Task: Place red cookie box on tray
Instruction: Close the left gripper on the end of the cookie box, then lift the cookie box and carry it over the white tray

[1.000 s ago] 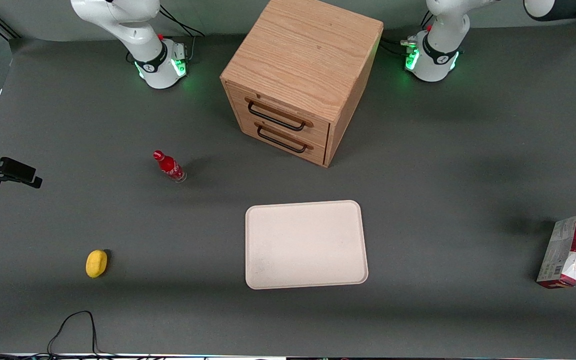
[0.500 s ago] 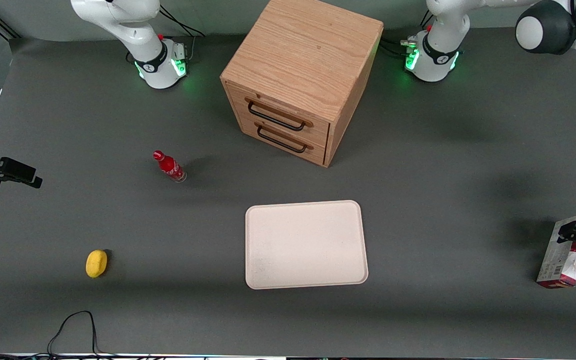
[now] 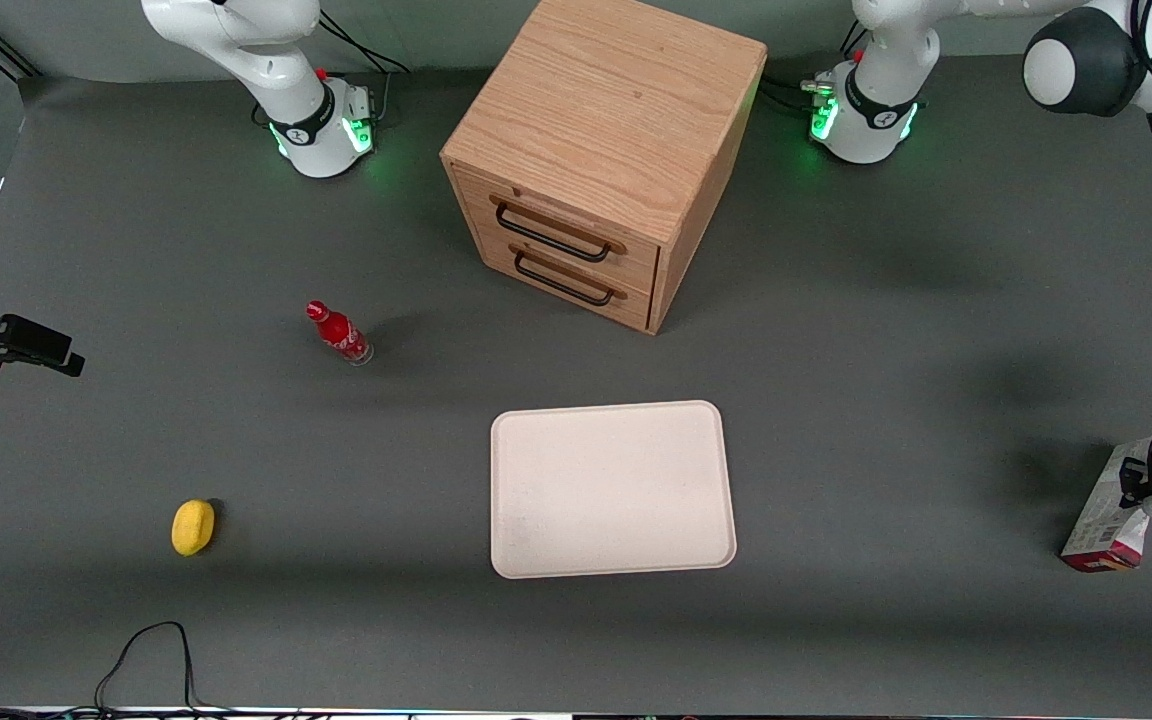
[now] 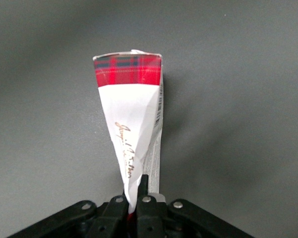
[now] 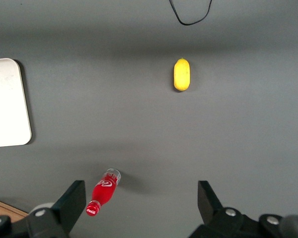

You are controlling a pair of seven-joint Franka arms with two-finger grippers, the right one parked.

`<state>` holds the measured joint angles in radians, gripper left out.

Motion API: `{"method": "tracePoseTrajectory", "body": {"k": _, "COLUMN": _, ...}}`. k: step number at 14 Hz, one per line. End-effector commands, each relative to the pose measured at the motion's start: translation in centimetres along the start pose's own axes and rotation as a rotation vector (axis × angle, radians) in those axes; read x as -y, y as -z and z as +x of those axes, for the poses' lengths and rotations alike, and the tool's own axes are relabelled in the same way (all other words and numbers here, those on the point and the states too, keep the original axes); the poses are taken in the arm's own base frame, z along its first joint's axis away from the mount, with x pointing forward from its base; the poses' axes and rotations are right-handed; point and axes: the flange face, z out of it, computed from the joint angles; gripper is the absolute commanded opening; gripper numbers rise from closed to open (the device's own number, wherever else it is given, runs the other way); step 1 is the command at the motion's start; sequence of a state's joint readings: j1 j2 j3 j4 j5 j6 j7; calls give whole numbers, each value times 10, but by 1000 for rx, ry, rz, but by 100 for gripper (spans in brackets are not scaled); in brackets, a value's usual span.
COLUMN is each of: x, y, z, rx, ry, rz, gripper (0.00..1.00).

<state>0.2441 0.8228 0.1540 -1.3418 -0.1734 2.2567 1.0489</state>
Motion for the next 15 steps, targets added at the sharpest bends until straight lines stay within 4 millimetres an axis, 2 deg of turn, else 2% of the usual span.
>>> {"method": "tracePoseTrajectory", "body": {"k": 1, "x": 3, "y": 39, "z": 11, "rx": -6, "ry": -6, "rz": 31, "gripper": 0}}
{"method": "tracePoseTrajectory", "body": {"k": 2, "x": -2, "y": 55, "z": 18, "rx": 7, "ry": -24, "rz": 29, "gripper": 0}}
{"method": "tracePoseTrajectory", "body": {"k": 4, "x": -21, "y": 94, "z": 31, "rx": 49, "ry": 58, "rz": -12, "gripper": 0}}
{"method": "tracePoseTrajectory", "body": {"k": 7, "x": -66, "y": 148, "z": 58, "rx": 142, "ry": 216, "rz": -54, "gripper": 0}}
{"method": "tracePoseTrajectory", "body": {"k": 9, "x": -101, "y": 172, "z": 87, "rx": 169, "ry": 310, "rz": -89, "gripper": 0}}
{"method": "tracePoseTrajectory", "body": {"k": 11, "x": -145, "y": 189, "z": 124, "rx": 177, "ry": 408, "rz": -124, "gripper": 0}}
{"method": "tracePoseTrajectory", "body": {"k": 15, "x": -236, "y": 214, "z": 186, "rx": 155, "ry": 577, "rz": -178, "gripper": 0}}
